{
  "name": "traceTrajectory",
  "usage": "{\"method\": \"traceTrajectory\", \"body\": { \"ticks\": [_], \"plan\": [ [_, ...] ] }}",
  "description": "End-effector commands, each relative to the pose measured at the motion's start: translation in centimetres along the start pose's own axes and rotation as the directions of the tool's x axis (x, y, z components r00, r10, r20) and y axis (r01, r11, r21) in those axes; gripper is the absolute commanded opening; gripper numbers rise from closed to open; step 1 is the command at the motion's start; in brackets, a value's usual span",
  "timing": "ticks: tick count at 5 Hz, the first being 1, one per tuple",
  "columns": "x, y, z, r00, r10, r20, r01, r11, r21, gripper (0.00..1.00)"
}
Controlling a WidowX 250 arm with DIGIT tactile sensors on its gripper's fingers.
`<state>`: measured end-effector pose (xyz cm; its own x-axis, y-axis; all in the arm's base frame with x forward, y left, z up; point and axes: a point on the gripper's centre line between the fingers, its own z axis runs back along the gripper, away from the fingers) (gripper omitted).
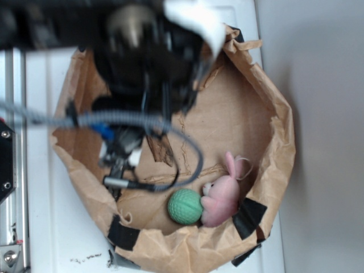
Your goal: Grab the wood chip.
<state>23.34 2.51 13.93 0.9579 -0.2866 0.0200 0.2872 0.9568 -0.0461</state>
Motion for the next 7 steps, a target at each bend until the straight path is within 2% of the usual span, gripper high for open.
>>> {"method": "traceTrajectory", "body": {
  "ticks": [1, 3, 4, 5, 6, 7],
  "plan": [
    [0.5, -0.1, 0.8, 0.999, -0.018, 0.034, 0.017, 1.000, 0.020, 1.00],
    [0.5, -0.1, 0.8, 0.999, -0.018, 0.034, 0.017, 1.000, 0.020, 1.00],
    [3.4, 3.0, -2.1, 0.996, -0.078, 0.050, 0.075, 0.995, 0.066, 1.00],
    [4.9, 5.4, -3.7, 0.989, -0.133, 0.062, 0.128, 0.989, 0.076, 1.00],
    [1.4, 0.1, -6.1, 0.980, -0.187, 0.069, 0.180, 0.979, 0.092, 1.00],
    [-0.7, -1.1, -5.5, 0.969, -0.233, 0.083, 0.225, 0.970, 0.092, 1.00]
  ]
}}
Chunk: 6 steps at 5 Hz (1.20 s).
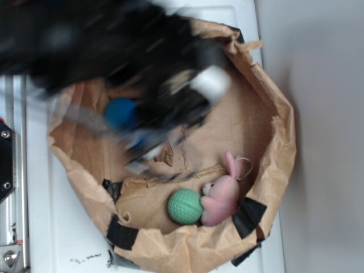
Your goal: Grab the wood chip.
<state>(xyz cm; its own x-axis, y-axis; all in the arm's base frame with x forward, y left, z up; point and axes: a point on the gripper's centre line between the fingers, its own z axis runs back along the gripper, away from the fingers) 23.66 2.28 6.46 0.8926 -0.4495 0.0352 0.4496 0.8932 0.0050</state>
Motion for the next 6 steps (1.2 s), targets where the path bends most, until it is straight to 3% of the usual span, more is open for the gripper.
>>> {"method": "traceTrajectory", "body": {
  "ticks": [1, 3, 5, 6],
  "plan": [
    [-1.1, -1.7, 2.5, 0.992, -0.091, 0.084, 0.087, 0.995, 0.047, 1.00],
    [0.9, -0.3, 2.4, 0.998, -0.034, 0.047, 0.033, 0.999, 0.022, 1.00],
    [-0.3, -2.9, -0.7, 0.996, -0.087, 0.025, 0.086, 0.995, 0.046, 1.00],
    [0.2, -2.9, -1.8, 0.997, -0.082, 0.002, 0.082, 0.996, 0.020, 1.00]
  ]
}}
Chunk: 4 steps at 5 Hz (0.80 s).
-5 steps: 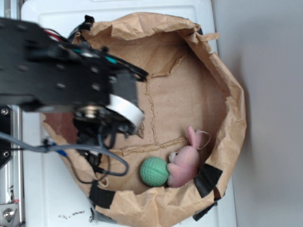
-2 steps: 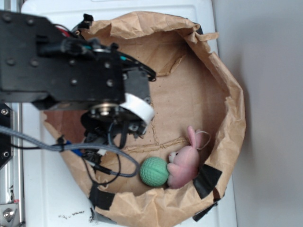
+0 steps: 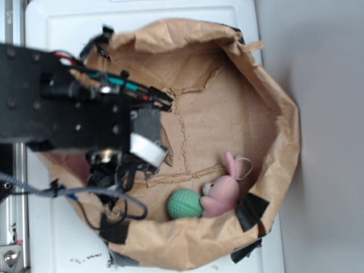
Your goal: Grab the wood chip.
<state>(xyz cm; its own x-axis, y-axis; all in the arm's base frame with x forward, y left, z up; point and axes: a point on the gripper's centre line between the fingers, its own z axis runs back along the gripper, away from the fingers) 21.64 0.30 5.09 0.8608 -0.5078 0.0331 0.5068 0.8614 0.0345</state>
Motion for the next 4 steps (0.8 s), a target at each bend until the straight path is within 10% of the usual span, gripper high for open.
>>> {"method": "traceTrajectory", "body": {
  "ticks": [1, 2, 3, 4],
  "plan": [
    [1.1, -0.7, -0.2, 1.000, 0.022, -0.003, -0.022, 0.999, -0.027, 1.00],
    [0.8, -1.1, -0.4, 0.999, 0.034, -0.019, -0.035, 0.998, -0.049, 1.00],
    [0.0, -2.5, -0.2, 0.999, 0.045, -0.014, -0.046, 0.998, -0.041, 0.00],
    [-1.0, -3.3, 1.2, 0.998, 0.062, 0.020, -0.061, 0.997, -0.045, 0.00]
  ]
}}
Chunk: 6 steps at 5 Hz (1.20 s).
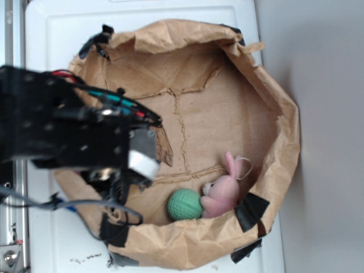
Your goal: Grab the wood chip.
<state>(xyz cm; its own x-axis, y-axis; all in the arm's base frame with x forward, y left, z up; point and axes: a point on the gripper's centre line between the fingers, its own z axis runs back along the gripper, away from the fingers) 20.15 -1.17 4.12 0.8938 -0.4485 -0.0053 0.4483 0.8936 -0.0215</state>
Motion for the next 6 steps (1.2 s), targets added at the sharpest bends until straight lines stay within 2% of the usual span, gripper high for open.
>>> {"method": "traceTrajectory", "body": {
  "ticks": [1, 2, 4, 5, 6],
  "plan": [
    [-1.4, -1.9, 3.0, 0.997, 0.010, 0.076, -0.010, 1.000, -0.006, 0.04],
    [-1.6, -1.4, 4.1, 0.997, 0.013, 0.078, -0.011, 1.000, -0.022, 1.00],
    [-1.6, -1.4, 4.1, 0.997, 0.013, 0.078, -0.011, 1.000, -0.022, 1.00],
    [0.4, 3.0, 4.7, 0.996, 0.010, 0.091, -0.004, 0.998, -0.067, 1.00],
    [0.9, 5.3, 5.6, 0.990, 0.038, 0.136, -0.027, 0.996, -0.079, 1.00]
  ]
}}
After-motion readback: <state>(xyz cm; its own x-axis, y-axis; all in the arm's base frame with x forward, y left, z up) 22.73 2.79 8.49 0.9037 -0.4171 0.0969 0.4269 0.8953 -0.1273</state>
